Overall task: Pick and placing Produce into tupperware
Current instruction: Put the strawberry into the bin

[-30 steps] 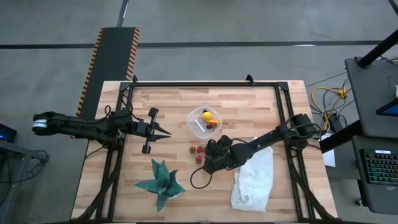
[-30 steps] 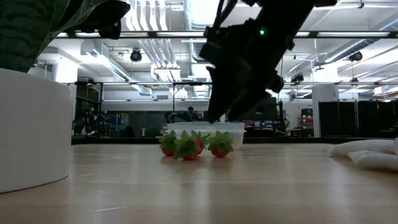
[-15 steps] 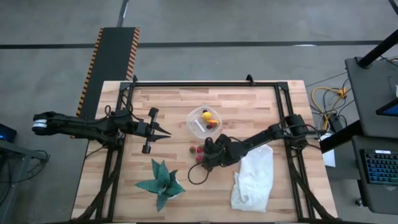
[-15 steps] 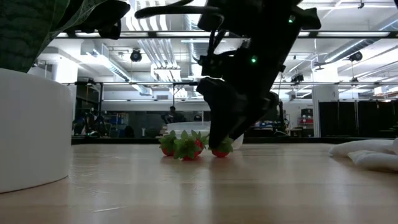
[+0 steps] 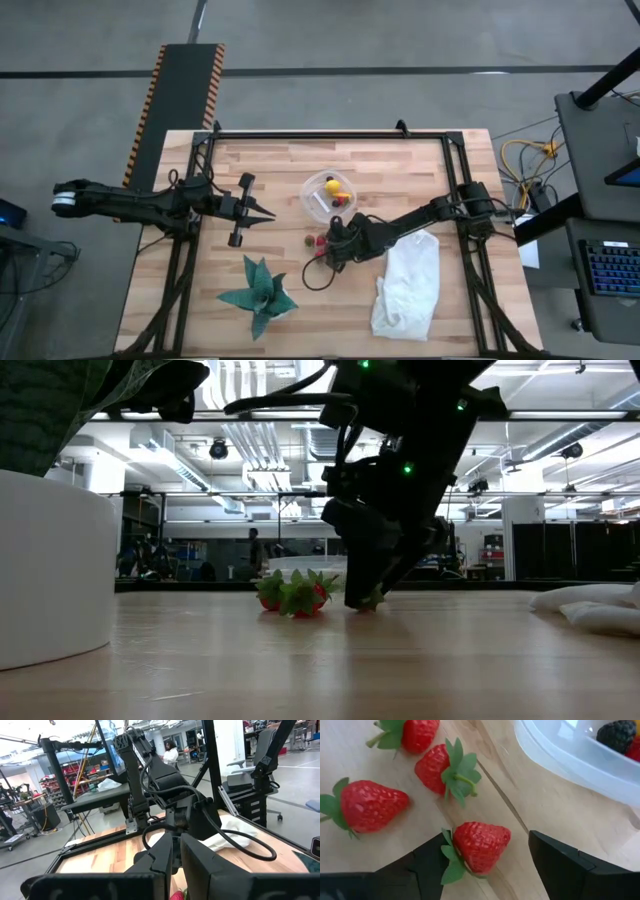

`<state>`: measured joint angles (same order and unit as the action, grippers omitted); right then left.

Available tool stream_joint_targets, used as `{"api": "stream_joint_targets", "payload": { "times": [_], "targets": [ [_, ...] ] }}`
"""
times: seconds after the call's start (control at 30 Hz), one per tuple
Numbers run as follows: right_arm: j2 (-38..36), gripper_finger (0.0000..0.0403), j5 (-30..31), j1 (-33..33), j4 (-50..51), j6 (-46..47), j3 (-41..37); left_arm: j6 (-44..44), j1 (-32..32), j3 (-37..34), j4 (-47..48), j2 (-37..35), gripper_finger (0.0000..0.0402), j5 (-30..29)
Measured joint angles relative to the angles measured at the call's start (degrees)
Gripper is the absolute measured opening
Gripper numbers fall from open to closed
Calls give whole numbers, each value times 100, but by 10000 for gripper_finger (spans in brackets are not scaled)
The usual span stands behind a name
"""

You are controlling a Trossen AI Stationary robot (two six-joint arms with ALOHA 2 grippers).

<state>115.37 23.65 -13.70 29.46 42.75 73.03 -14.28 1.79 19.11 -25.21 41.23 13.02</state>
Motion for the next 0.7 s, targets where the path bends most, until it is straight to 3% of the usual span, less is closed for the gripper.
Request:
{"api": "stream_joint_targets", "payload": {
  "times": [0.27, 0.7],
  "targets": [
    [1, 211, -34, -2, -25, 74, -80, 2, 1, 0, -1, -1, 25, 0],
    [-9, 56, -205, -2, 34, -37, -54, 9, -1, 0, 0, 0, 25, 0]
  ]
}}
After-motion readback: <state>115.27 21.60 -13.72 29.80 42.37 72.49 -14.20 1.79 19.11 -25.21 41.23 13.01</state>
